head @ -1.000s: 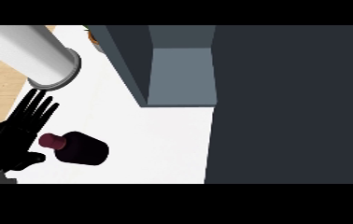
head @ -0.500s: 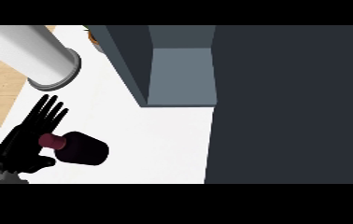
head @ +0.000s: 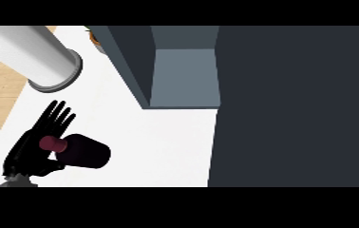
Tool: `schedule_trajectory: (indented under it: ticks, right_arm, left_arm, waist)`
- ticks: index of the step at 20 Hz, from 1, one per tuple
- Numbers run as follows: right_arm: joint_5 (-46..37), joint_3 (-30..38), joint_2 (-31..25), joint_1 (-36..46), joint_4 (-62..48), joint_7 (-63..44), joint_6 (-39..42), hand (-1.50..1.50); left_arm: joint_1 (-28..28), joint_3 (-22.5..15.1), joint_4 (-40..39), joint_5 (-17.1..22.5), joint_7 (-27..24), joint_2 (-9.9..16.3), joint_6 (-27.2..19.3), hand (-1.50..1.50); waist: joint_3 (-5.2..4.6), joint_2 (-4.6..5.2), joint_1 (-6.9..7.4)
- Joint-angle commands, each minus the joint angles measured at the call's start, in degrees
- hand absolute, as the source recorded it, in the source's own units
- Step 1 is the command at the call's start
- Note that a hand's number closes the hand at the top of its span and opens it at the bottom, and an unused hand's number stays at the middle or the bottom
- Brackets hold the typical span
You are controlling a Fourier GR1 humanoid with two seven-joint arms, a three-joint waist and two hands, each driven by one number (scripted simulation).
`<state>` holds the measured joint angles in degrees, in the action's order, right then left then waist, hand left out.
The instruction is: Pick up the wine, place it into the cabinet and close the cabinet
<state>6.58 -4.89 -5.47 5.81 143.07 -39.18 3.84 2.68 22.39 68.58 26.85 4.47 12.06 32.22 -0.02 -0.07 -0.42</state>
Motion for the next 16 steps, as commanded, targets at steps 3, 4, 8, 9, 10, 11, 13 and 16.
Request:
schedule_trajectory:
  ticks: [3, 4, 8, 9, 10, 11, 13, 16]
  right_arm:
    - [5.1, 3.9, -1.1, 3.4, 6.9, -5.5, -1.8, -1.5]
    - [2.3, 1.0, 1.1, -2.4, 6.0, 0.8, -0.2, -1.5]
    - [4.3, 2.0, -0.1, -0.5, 5.9, -2.5, 0.2, -1.5]
    - [-0.5, -2.8, 1.6, -2.6, 5.9, -0.9, 0.0, -1.5]
    - [1.9, -0.7, 0.2, -0.8, 8.4, -4.1, -0.4, -1.5]
    - [5.5, 3.5, -1.6, 5.8, 5.7, -7.4, -1.2, -1.5]
    - [2.6, 1.1, 0.8, -2.5, 6.6, -0.6, 0.5, -1.5]
    - [3.6, 1.9, -0.6, -0.7, 8.3, -4.1, 0.5, -1.5]
  left_arm:
    - [-0.3, -1.0, -3.9, -2.8, -4.7, 0.0, 1.9, -1.5]
    - [-0.3, -1.0, -0.3, 0.5, -0.2, -0.1, 0.7, -1.5]
    - [0.4, -1.5, -8.9, -5.0, -9.0, -0.1, 2.5, -1.5]
    - [-1.6, -2.6, -6.8, -5.9, -8.7, -0.9, 2.0, -1.5]
    - [3.4, -1.1, -14.6, -5.6, -10.3, 1.4, 4.0, -1.5]
    - [1.0, -2.9, -8.3, -6.1, -8.2, -0.8, 0.9, -1.5]
    - [0.1, -3.0, -8.8, -6.5, -10.7, -1.3, 1.4, -1.5]
    - [-0.4, -3.8, -8.1, -5.9, -9.7, -2.2, 1.2, -1.5]
  waist:
    - [-0.01, 0.03, 0.2]
    - [0.04, -0.01, 0.25]
    - [-0.01, 0.06, 0.11]
    - [0.0, 0.02, 0.23]
    - [-0.04, 0.07, -0.21]
    - [-0.01, 0.03, 0.28]
    - [0.03, 0.01, 0.15]
    - [0.02, -0.03, 0.25]
